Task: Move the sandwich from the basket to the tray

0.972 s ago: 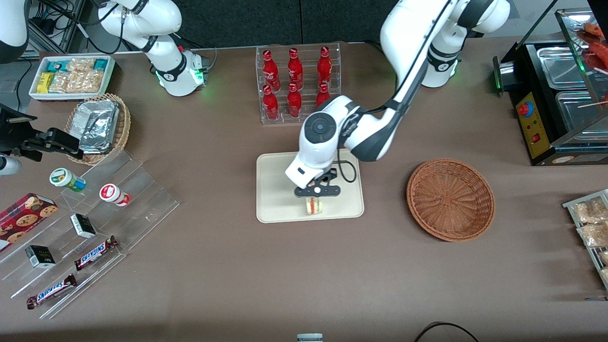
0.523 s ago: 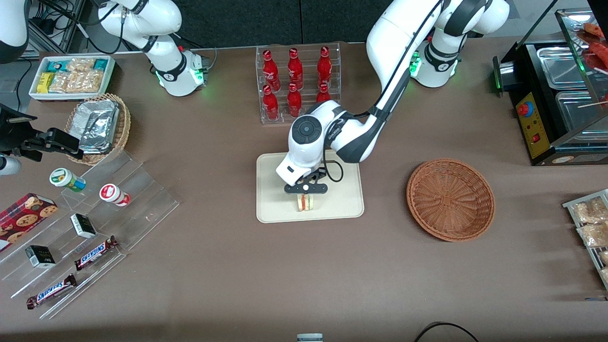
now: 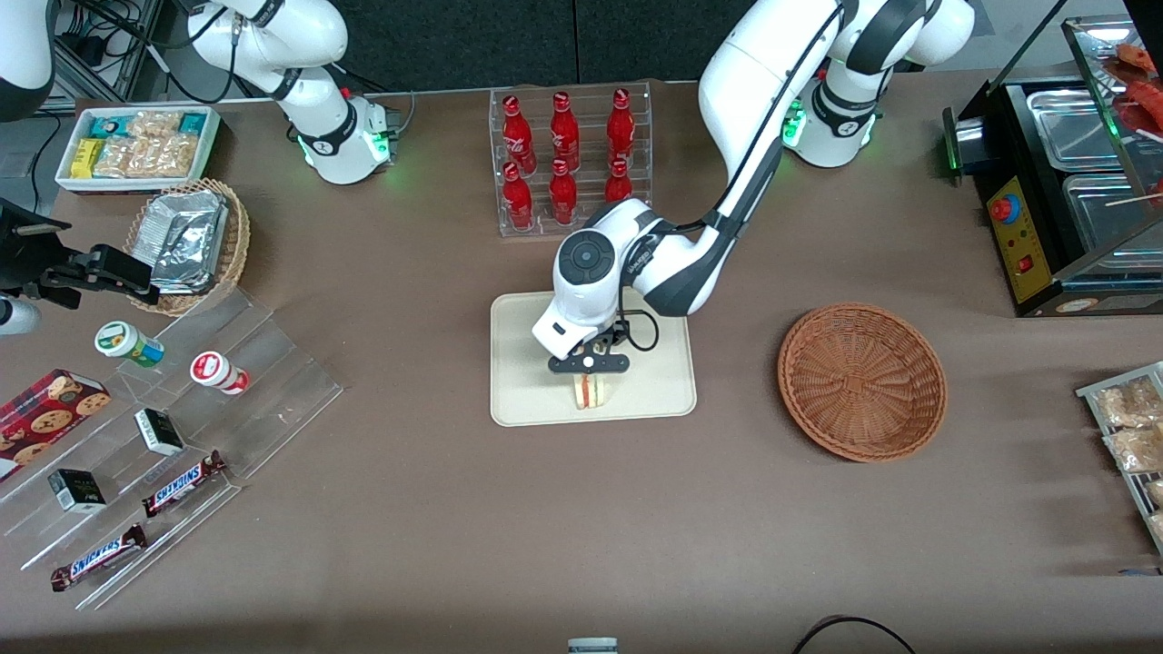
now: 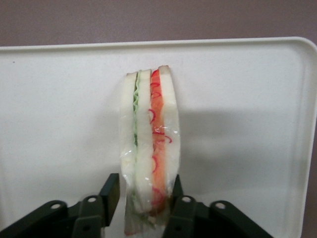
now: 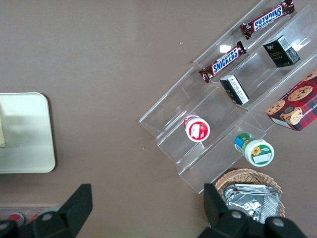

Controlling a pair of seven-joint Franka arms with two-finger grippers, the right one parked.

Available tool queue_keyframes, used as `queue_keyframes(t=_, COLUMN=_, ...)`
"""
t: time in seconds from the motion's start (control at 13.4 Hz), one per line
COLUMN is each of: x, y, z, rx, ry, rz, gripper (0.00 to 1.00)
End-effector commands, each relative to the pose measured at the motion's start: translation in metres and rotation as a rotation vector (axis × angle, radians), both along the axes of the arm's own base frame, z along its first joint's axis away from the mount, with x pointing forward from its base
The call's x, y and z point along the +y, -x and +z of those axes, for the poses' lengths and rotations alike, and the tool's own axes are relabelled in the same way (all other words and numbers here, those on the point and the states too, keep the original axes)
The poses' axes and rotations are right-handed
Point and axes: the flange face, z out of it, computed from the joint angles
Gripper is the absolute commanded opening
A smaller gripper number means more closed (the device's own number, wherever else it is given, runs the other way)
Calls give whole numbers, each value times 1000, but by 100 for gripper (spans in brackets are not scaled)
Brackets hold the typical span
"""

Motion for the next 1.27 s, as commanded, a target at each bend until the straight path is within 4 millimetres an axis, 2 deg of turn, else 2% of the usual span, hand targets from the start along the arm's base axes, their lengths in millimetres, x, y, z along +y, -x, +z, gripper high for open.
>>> queue_keyframes(t=0.0, x=6, y=-3, z=39, rx=7, ry=-21, rz=15, gripper=100)
queue_keyframes(t=0.15, x=17, y=-4, z=79, rx=16, ry=-32, rz=36, gripper=100)
queue_keyframes(t=0.22, x=30, y=-10, z=101, rx=11, ry=-43, rz=53, gripper=100)
queue_keyframes(t=0.3, x=50, y=-22, z=128, rx=2, ry=-48, rz=89, gripper=100)
queue_keyframes(t=0.37, x=66, y=-25, z=158, rx=-2, ry=-48, rz=109, gripper=100)
queue_keyframes(t=0.6, x=149, y=-46, z=242, rx=14, ry=-59, rz=204, gripper=100)
queue_keyframes(t=0.75, x=217, y=-62, z=284, rx=20, ry=-62, rz=235, gripper=100)
queue_keyframes(t=0.9, x=276, y=-65, z=315, rx=43, ry=-64, rz=182, gripper=100)
queue_keyframes(t=1.2, x=388, y=-66, z=355, rx=84, ry=-48, rz=79, gripper=100)
